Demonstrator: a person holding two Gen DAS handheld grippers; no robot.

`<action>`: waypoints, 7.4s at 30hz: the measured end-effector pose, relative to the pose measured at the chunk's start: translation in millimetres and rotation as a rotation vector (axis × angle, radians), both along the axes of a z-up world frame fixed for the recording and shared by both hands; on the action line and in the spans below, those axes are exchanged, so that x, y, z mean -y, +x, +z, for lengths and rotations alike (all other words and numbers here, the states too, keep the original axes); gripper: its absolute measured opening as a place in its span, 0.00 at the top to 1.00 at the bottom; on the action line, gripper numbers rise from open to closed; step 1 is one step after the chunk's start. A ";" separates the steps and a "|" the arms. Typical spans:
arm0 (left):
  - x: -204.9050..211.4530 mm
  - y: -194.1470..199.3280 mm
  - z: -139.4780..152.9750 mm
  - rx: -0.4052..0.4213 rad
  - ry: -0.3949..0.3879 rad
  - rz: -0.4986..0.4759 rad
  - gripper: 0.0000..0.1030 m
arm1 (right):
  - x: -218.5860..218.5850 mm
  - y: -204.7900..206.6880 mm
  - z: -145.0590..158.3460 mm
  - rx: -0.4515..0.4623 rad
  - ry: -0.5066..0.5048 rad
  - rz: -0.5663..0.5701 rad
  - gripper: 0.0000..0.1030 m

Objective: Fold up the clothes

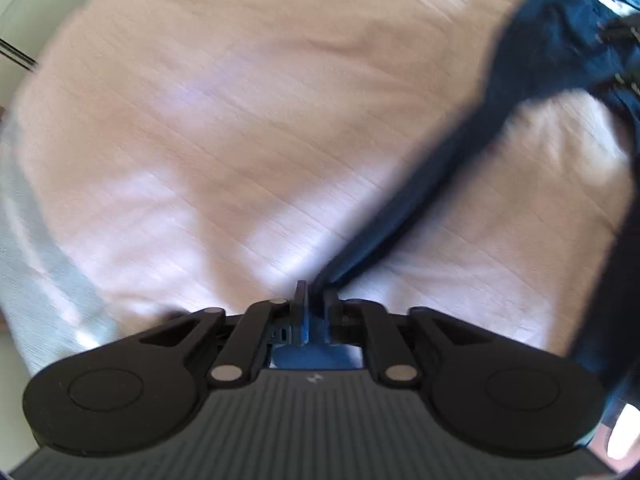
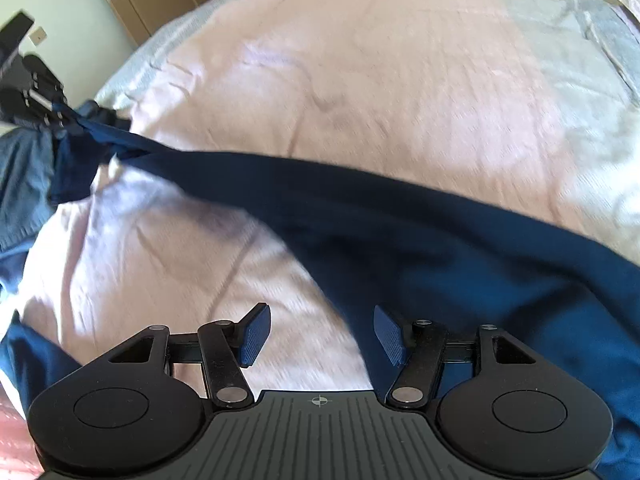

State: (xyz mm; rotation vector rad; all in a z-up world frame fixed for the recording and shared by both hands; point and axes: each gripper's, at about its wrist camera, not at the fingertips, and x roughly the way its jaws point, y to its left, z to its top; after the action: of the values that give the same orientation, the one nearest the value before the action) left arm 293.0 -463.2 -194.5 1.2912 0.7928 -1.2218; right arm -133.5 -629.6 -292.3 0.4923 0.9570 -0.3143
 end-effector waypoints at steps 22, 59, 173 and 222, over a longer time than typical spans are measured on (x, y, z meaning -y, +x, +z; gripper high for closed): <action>1.3 -41.7 -205.0 0.392 -0.028 -0.332 0.57 | -23.0 27.2 -43.6 -0.098 -0.056 0.101 0.40; -117.7 -91.4 -184.2 0.448 0.113 -0.417 0.47 | -57.1 45.8 -61.1 -0.229 -0.243 0.248 0.40; 256.3 -307.7 -101.0 -0.158 -0.154 -0.326 0.65 | 95.6 -355.3 -27.9 -0.147 0.028 -0.735 0.41; -262.2 -187.1 -107.7 0.085 -0.058 0.027 0.61 | -116.7 -47.9 -7.8 -0.265 0.098 -0.245 0.36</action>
State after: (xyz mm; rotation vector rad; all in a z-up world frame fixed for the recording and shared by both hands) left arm 105.9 -201.0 -302.2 1.2722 0.7066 -1.1525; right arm -181.4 -512.9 -300.1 0.6711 1.1753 -0.5656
